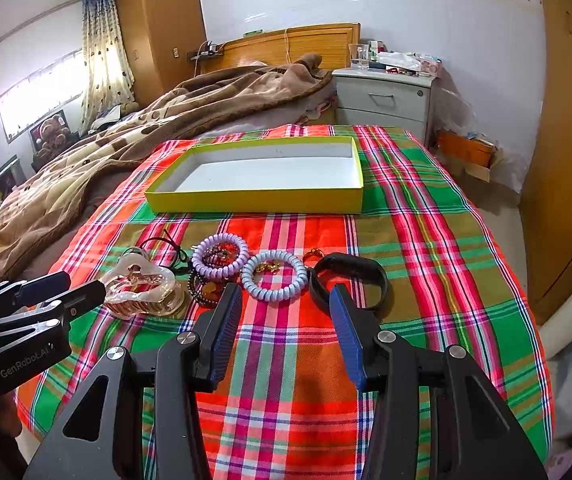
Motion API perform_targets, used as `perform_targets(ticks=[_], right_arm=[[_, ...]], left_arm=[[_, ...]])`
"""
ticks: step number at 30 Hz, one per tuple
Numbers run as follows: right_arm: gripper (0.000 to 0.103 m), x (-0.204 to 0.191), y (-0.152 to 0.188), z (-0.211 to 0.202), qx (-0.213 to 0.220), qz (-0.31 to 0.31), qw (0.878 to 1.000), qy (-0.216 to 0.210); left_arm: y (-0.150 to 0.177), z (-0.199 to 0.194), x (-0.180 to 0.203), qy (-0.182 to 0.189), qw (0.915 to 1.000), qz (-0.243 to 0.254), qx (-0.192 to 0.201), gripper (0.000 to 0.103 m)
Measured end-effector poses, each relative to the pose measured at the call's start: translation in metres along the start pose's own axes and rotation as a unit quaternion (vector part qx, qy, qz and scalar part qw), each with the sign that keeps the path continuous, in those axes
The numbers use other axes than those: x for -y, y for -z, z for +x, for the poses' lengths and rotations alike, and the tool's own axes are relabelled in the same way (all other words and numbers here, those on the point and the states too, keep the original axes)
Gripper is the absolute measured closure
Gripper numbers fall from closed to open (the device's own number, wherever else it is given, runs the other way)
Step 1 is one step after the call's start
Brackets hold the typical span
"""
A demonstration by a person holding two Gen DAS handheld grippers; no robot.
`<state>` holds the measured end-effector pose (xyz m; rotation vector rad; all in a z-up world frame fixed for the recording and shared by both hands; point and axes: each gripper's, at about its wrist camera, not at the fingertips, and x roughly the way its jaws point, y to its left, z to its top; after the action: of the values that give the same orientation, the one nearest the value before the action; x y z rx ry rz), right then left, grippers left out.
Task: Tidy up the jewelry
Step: 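Position left tool over clear hair claw clip while right tool nears black band, then close left tool on clear claw clip while right tool grasps black watch band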
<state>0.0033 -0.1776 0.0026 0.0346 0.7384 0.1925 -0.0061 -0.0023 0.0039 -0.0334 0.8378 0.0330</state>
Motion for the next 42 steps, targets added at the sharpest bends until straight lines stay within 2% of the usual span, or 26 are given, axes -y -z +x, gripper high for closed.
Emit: perform_targets(ticks=[33,42], right_arm=[[0.056,0.000,-0.002,0.003,0.000,-0.001,1.000,0.003],[0.056,0.013,-0.009,0.002,0.004,0.002,1.000,0.016]], left_arm=[[-0.003,0.003,-0.001,-0.002,1.0000,0.001,-0.001,0.049],[-0.009,0.003,-0.021,0.045,0.9989,-0.012,0.003,0.049]])
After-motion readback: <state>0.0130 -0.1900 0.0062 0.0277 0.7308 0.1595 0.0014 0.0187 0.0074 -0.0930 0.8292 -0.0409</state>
